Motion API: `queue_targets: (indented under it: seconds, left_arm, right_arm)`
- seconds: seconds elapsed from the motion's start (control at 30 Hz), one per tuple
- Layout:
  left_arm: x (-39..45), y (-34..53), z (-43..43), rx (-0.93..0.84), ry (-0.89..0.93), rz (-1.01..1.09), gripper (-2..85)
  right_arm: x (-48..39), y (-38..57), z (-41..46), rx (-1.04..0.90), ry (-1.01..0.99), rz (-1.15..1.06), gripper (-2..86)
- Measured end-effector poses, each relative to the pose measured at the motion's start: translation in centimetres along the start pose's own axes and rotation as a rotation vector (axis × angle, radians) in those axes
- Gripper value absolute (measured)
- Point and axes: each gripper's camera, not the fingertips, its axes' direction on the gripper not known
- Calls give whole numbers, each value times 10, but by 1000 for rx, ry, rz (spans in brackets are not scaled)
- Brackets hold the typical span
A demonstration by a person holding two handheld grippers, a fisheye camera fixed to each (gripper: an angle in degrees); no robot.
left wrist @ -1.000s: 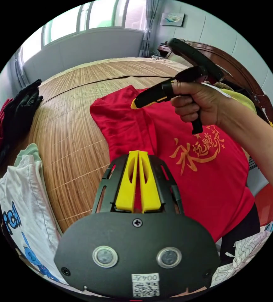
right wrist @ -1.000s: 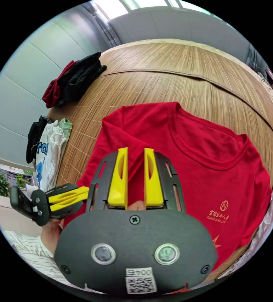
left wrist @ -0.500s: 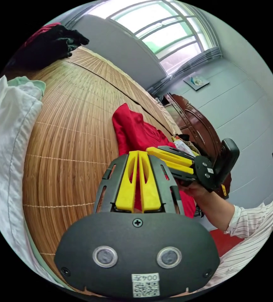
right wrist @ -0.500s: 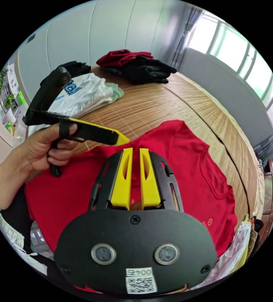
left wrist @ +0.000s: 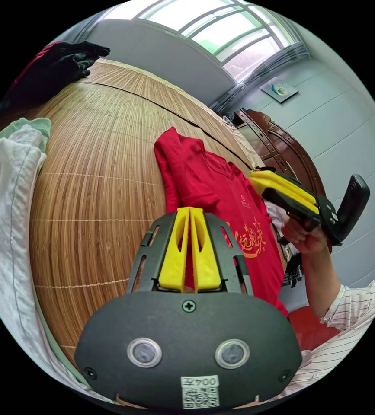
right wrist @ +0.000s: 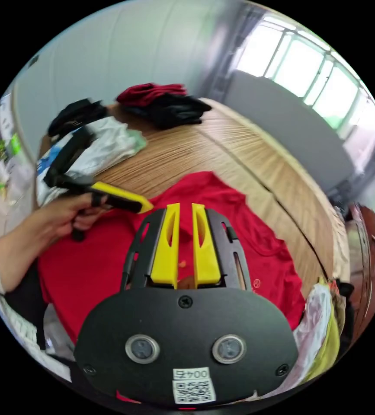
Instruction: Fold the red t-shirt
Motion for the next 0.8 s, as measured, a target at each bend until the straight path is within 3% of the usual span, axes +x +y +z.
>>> queue_targets:
  seconds: [0.03,0.07,0.13,0.33,0.5,0.57,0.8]
  left_arm:
    - [0,0,0,-1,1,-1,2]
    - [-1,-1,1,-2,1,-3,2]
    - [-1,-2,3,-5,1,-2,2]
    - [-1,-6,8,-23,-9,0,1]
    - [0,-9,13,-36,-16,1,1]
    - [-1,-10,15,-39,-13,-2,1]
    - [1,-12,18,-39,-5,-7,1]
  right_arm:
    - [11,-2,-2,46,18,86,25]
    - [24,-7,4,51,-86,142,26]
    - [36,-21,29,-2,-206,170,41]
    - [37,-59,116,-174,-278,155,78]
    - [39,-70,140,-210,-273,149,66]
    - [34,-72,145,-232,-260,99,23]
    - [66,-83,117,-203,-218,46,1]
